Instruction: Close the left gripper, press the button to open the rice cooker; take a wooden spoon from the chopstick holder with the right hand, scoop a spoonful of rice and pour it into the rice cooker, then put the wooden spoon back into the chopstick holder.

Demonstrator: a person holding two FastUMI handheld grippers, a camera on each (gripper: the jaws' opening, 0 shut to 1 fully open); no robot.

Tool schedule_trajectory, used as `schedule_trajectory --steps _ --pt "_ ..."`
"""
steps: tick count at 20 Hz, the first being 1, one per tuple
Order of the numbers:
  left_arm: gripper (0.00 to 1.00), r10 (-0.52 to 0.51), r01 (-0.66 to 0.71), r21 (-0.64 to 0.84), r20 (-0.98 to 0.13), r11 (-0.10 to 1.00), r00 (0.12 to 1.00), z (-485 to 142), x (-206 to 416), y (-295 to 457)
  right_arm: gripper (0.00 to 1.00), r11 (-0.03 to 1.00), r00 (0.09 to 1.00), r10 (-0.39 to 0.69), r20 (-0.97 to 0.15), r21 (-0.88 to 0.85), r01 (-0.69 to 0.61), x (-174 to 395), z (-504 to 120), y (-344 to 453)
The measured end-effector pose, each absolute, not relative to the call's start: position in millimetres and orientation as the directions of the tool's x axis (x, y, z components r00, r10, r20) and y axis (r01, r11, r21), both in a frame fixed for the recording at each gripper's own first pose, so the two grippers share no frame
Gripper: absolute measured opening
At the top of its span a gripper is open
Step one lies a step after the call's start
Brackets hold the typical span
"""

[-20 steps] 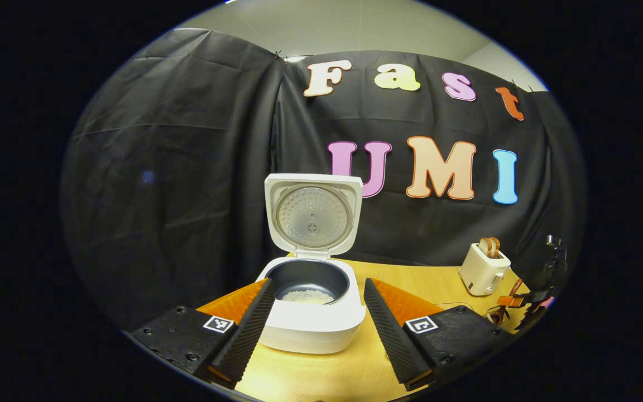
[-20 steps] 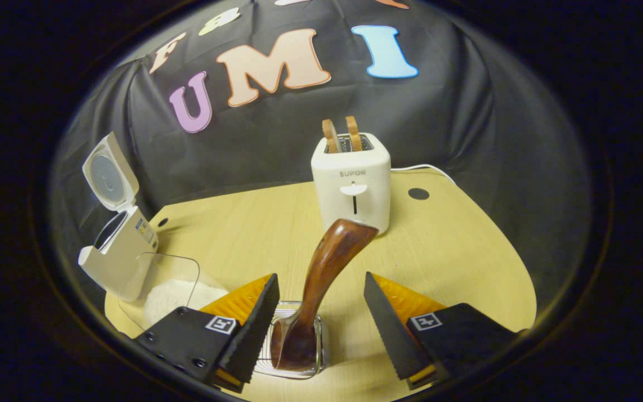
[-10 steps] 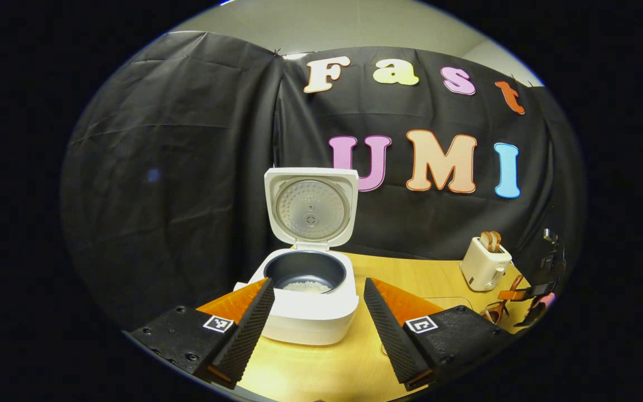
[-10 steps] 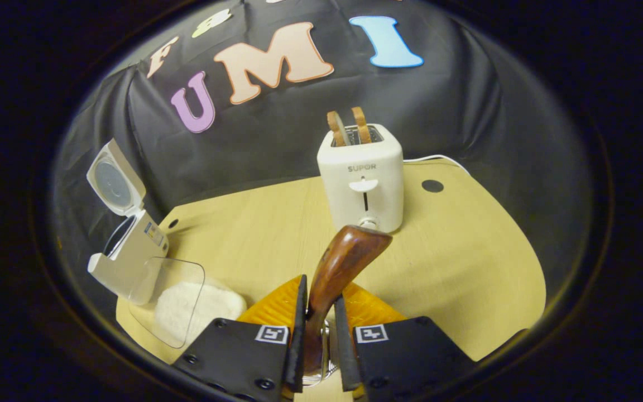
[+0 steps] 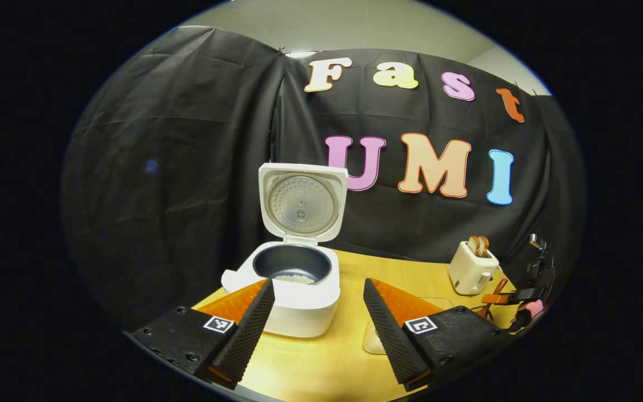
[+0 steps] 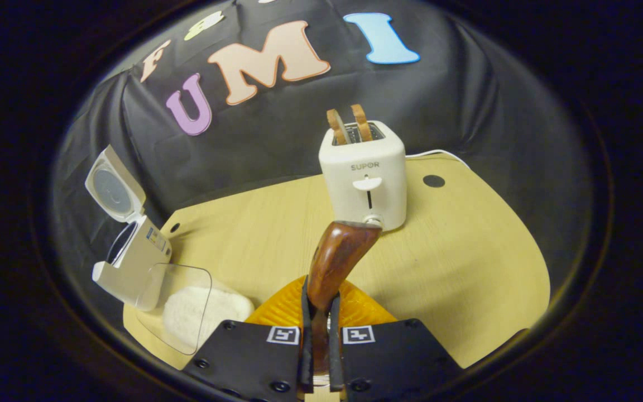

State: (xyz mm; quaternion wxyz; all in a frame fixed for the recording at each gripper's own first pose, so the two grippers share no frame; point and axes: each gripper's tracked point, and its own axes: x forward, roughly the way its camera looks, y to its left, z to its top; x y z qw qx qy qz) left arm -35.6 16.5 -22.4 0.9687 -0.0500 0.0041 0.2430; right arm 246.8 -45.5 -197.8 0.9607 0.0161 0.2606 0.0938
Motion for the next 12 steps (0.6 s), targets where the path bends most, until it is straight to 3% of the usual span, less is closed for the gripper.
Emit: schedule_trajectory --steps 7,8,12 --pt "0.92 0.416 -0.420 -0.148 -0.055 0.895 0.908 -31 -32 19 0.14 0.986 0.890 0.156 -0.428 0.020 -0.163 234 -171 -40" --pt "0.92 0.404 -0.408 -0.143 -0.055 0.902 0.913 -31 -31 23 0.07 0.989 0.897 0.140 -0.419 0.020 -0.144 229 -168 -43" --pt "0.92 0.339 -0.344 -0.112 -0.055 0.932 0.939 -30 -28 37 0.06 0.996 0.918 0.086 -0.388 0.031 -0.080 217 -151 -42"
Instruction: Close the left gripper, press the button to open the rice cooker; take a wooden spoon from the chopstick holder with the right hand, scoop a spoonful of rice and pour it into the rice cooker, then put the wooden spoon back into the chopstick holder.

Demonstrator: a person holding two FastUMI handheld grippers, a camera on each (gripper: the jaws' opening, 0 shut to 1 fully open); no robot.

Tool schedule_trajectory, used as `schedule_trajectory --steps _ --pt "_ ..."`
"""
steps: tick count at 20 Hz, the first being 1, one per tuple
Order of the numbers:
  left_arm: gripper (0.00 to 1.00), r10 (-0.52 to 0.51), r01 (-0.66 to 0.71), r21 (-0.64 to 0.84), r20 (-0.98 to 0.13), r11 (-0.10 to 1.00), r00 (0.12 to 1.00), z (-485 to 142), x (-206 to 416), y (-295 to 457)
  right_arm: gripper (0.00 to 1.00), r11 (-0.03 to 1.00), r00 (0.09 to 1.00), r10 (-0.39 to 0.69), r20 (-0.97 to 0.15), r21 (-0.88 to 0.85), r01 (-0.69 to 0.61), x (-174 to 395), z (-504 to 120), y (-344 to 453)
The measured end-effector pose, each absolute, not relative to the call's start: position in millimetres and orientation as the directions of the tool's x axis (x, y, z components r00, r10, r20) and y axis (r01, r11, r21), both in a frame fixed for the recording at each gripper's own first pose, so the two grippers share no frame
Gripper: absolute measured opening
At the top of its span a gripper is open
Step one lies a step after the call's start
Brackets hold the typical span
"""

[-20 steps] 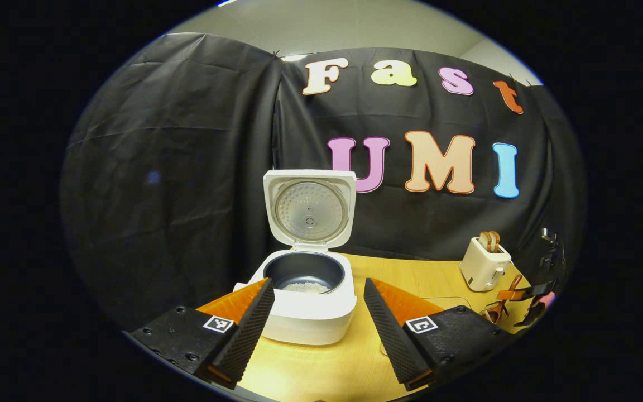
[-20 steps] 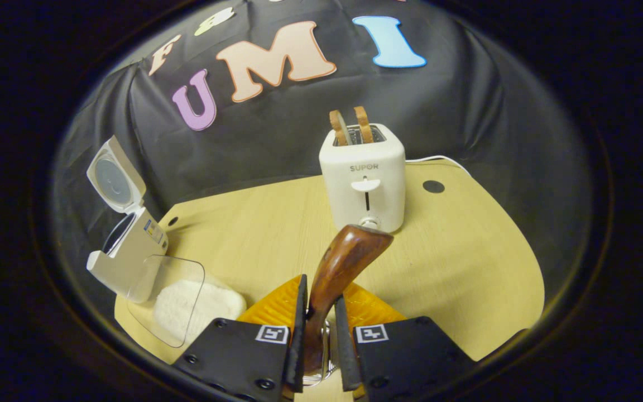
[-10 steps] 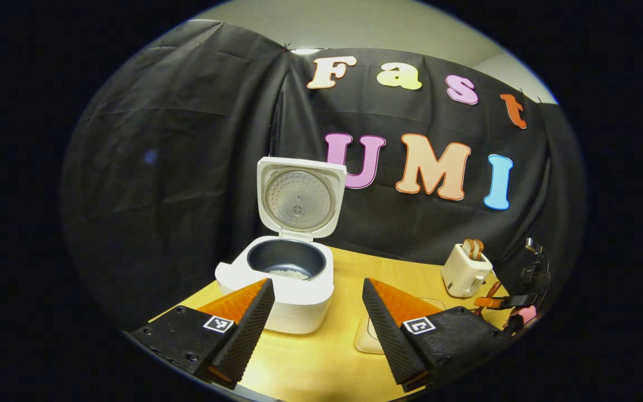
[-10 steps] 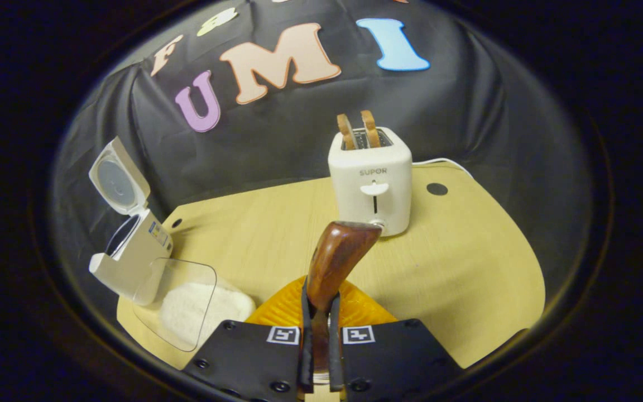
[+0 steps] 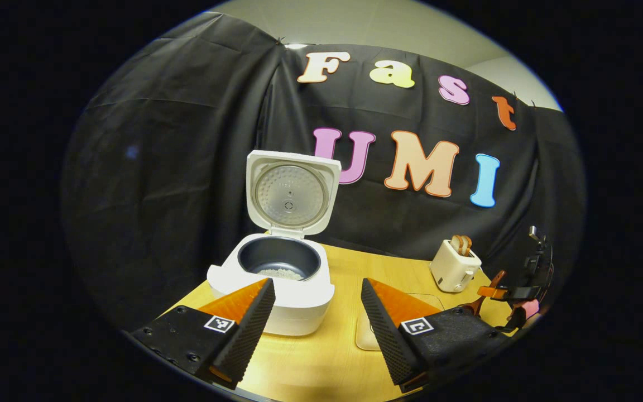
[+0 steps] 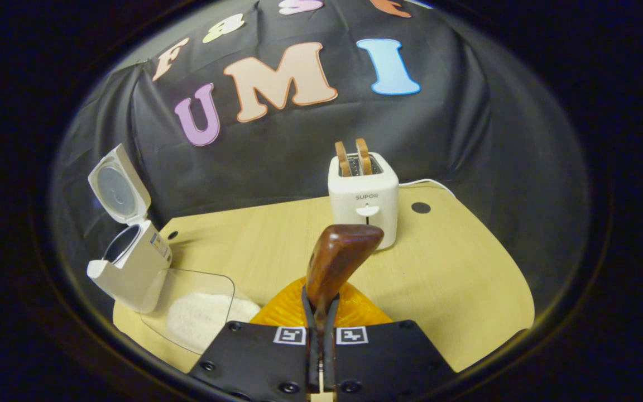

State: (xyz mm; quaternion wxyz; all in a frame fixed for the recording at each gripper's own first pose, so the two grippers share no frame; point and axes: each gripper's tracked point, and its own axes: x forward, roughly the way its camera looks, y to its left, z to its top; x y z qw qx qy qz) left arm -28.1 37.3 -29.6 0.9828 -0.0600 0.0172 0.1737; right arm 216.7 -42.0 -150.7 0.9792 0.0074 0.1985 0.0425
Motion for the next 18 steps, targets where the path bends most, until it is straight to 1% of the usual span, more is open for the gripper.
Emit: schedule_trajectory --steps 8,14,18 --pt "0.92 0.210 -0.219 -0.102 -0.091 0.970 0.974 -34 -13 70 0.06 1.000 0.962 -0.024 -0.273 -0.020 0.020 180 -92 -29" --pt "0.92 0.158 -0.165 -0.079 -0.082 0.983 0.984 -32 -5 85 0.06 1.000 0.976 0.004 -0.219 0.003 -0.004 162 -57 11" --pt "0.92 0.146 -0.151 -0.080 -0.059 0.985 0.988 -28 -5 92 0.07 0.996 0.977 0.079 -0.199 0.052 -0.070 158 -46 57"
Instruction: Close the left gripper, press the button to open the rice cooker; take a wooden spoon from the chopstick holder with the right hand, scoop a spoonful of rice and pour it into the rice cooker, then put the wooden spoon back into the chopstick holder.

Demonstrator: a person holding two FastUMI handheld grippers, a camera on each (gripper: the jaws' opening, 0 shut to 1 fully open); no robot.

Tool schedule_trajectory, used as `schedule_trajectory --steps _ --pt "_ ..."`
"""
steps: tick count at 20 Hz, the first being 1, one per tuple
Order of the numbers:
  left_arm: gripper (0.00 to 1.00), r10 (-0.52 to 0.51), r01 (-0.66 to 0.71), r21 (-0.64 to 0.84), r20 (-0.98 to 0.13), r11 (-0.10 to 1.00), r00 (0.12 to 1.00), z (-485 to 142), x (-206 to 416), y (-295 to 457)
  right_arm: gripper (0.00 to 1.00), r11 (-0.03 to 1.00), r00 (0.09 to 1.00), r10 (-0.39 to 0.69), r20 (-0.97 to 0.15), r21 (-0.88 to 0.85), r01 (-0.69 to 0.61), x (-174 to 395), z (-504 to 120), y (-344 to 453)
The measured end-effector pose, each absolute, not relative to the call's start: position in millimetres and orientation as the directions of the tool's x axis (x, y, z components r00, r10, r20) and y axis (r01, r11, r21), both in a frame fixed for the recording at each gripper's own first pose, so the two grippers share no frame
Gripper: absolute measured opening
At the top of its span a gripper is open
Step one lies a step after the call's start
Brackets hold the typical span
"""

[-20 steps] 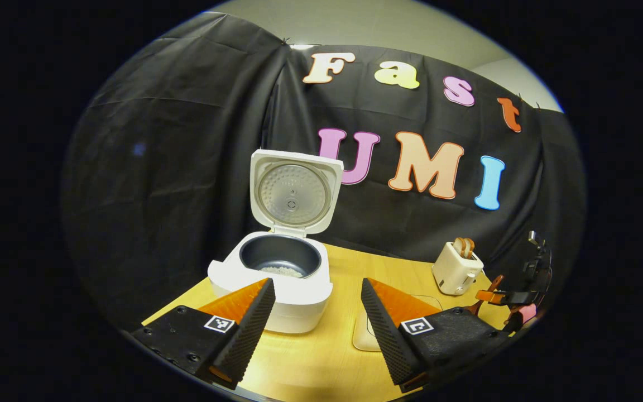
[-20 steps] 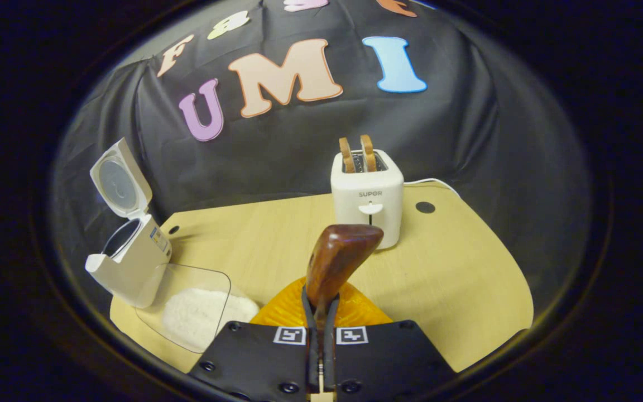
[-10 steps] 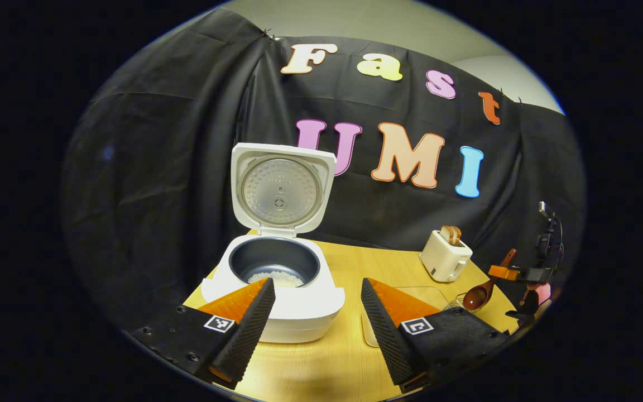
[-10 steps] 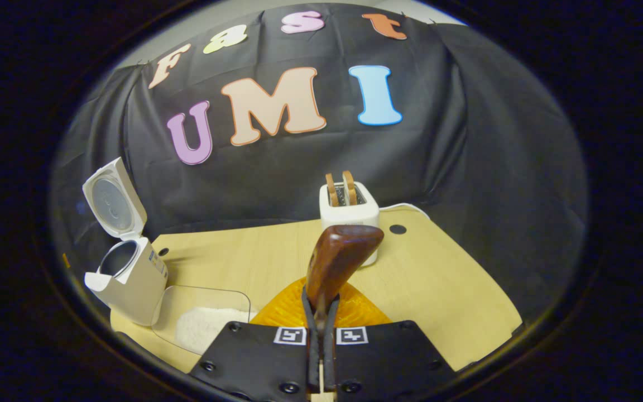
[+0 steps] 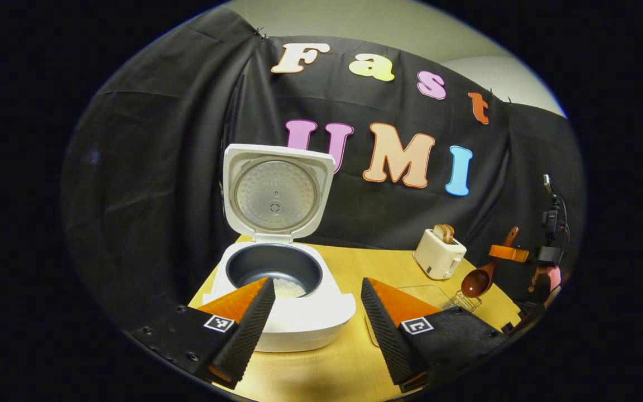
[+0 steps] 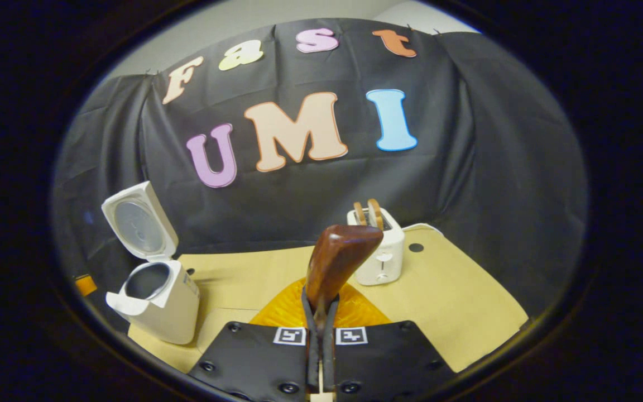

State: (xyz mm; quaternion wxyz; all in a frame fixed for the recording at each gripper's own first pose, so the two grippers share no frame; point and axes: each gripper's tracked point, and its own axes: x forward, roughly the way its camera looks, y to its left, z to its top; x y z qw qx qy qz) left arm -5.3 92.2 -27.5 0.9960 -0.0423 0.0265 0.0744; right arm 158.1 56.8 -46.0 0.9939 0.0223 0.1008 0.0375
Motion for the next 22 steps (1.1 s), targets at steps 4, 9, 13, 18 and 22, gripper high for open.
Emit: schedule_trajectory --steps 4,9,13,18,22 --pt "0.92 0.132 -0.134 -0.039 -0.036 0.990 0.991 -24 -8 98 0.05 0.991 0.971 0.131 -0.202 0.059 -0.121 162 -57 97" --pt "0.92 0.146 -0.145 0.017 -0.042 0.989 0.988 -25 -13 107 0.06 0.987 0.957 0.160 -0.242 0.052 -0.152 174 -91 133" --pt "0.93 0.149 -0.148 0.013 -0.056 0.989 0.987 -28 -15 114 0.06 0.992 0.956 0.104 -0.275 -0.045 -0.121 185 -128 141" --pt "0.94 0.163 -0.163 0.022 -0.051 0.986 0.985 -27 -19 131 0.06 0.978 0.952 0.027 -0.305 -0.189 -0.088 195 -174 145" --pt "0.93 0.192 -0.191 0.015 -0.060 0.981 0.980 -30 -22 148 0.06 0.981 0.941 0.030 -0.338 -0.170 -0.093 194 -197 158"
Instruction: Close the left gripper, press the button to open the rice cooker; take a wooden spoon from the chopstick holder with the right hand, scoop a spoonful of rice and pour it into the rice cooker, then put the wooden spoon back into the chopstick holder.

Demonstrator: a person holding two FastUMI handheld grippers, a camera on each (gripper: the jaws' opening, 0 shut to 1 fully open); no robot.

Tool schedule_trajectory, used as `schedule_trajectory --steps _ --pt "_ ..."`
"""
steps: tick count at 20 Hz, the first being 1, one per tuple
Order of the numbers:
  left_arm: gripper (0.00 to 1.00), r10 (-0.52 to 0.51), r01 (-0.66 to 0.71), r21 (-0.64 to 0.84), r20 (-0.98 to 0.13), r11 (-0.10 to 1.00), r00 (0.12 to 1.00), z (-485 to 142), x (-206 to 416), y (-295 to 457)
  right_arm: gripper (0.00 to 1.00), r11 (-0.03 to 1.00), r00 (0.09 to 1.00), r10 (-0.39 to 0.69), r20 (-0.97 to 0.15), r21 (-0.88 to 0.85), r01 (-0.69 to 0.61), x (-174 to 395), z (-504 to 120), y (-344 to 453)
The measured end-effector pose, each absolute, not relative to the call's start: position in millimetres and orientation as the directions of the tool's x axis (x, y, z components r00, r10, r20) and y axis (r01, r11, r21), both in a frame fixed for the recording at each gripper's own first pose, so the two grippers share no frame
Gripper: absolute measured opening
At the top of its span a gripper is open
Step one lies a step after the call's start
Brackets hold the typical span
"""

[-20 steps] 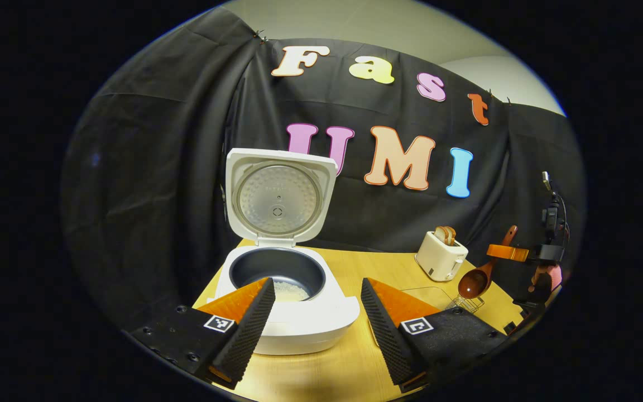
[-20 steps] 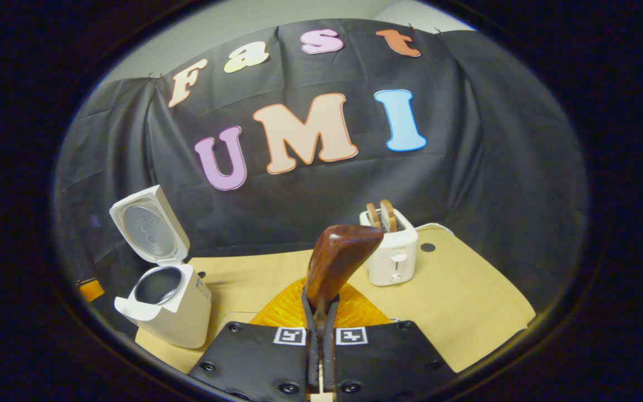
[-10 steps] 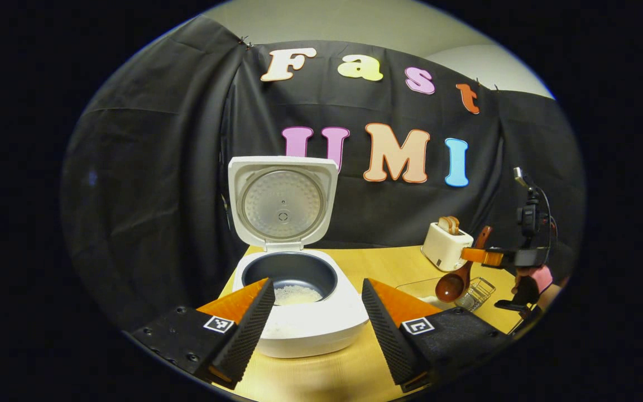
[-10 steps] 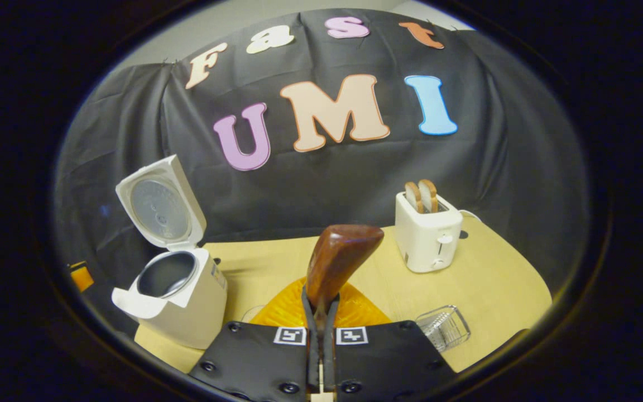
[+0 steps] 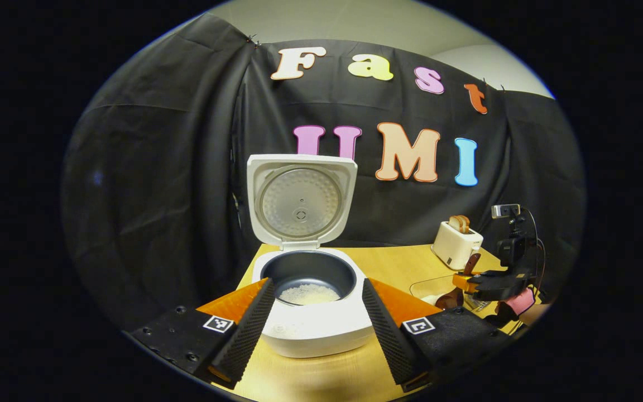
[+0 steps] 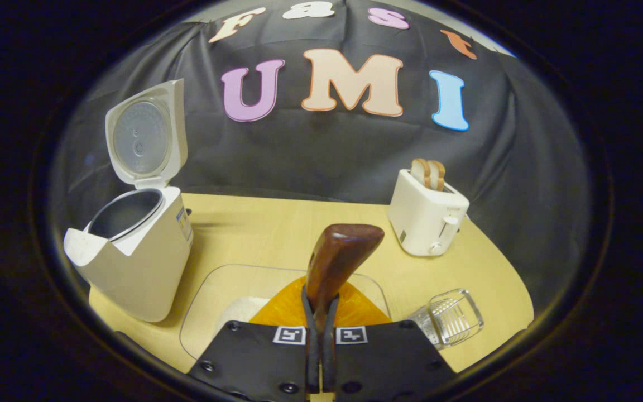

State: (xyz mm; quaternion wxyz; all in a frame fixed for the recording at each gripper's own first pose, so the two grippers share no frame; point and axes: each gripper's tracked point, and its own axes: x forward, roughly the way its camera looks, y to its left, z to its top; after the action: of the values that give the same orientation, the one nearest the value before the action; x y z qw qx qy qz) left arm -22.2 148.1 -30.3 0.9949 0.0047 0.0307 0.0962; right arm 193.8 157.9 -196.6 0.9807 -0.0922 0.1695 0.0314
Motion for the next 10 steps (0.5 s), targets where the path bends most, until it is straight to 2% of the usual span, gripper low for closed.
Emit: schedule_trajectory --steps 7,10 --pt "0.93 0.209 -0.209 0.007 -0.075 0.978 0.975 -36 -25 158 0.06 0.997 0.924 0.057 -0.379 -0.025 -0.072 185 -206 184" --pt "0.94 0.199 -0.200 0.006 -0.070 0.980 0.977 -36 -24 156 0.06 0.995 0.911 0.068 -0.407 0.088 -0.035 180 -208 190"
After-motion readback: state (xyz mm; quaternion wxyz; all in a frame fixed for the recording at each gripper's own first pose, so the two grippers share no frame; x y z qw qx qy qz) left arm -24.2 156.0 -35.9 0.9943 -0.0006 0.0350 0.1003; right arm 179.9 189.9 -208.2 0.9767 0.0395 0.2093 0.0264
